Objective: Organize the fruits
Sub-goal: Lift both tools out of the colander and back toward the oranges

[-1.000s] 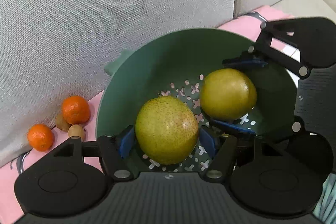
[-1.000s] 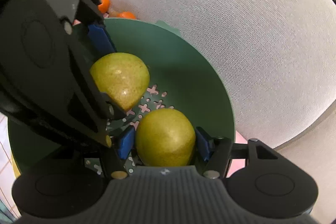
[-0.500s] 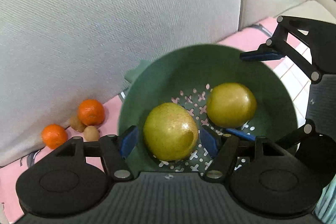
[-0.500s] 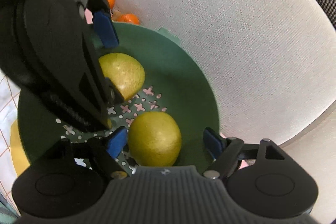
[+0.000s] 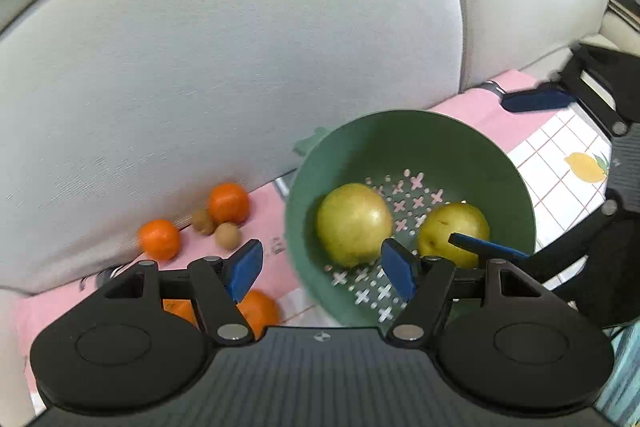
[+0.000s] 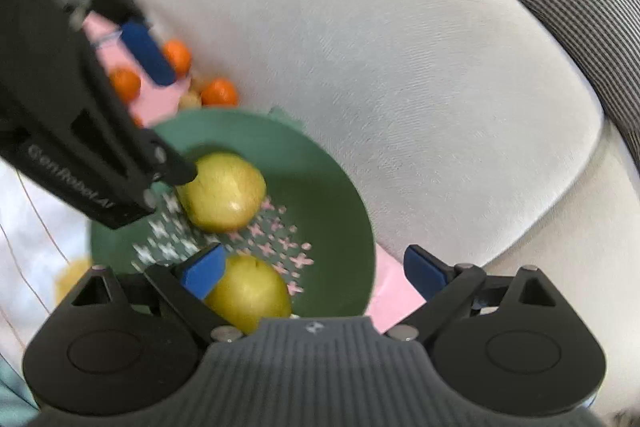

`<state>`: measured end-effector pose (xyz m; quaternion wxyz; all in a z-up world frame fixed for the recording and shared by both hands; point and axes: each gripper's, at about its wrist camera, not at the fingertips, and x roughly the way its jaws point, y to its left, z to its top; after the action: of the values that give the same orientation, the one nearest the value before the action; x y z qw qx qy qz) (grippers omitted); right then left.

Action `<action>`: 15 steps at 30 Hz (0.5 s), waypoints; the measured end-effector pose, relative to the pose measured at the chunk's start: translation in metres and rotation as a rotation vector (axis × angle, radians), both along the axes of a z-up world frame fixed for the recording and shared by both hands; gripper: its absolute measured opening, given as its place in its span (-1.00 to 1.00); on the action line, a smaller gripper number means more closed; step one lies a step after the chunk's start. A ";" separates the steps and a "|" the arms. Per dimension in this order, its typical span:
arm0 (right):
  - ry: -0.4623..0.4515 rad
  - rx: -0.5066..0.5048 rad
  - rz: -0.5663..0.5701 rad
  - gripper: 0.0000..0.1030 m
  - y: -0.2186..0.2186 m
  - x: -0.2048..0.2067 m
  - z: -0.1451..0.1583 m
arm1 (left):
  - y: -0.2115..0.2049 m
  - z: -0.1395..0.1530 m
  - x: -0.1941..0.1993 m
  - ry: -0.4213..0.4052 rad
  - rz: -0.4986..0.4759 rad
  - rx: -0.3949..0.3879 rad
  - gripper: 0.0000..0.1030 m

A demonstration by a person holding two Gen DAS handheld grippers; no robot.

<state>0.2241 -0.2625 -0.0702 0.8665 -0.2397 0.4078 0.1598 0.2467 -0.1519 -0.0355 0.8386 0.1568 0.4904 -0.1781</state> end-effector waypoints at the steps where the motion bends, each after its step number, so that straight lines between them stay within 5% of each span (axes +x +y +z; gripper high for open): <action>1: -0.001 0.038 -0.024 0.80 0.001 -0.004 0.004 | 0.005 0.002 -0.004 -0.008 0.010 -0.002 0.54; 15: 0.012 0.385 -0.174 0.80 0.054 -0.081 0.038 | 0.079 0.047 -0.057 -0.114 0.139 -0.047 0.56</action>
<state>0.1428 -0.2083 -0.0324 0.9043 -0.0325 0.3943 0.1607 0.1892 -0.0727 0.0116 0.8790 0.1125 0.4472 -0.1215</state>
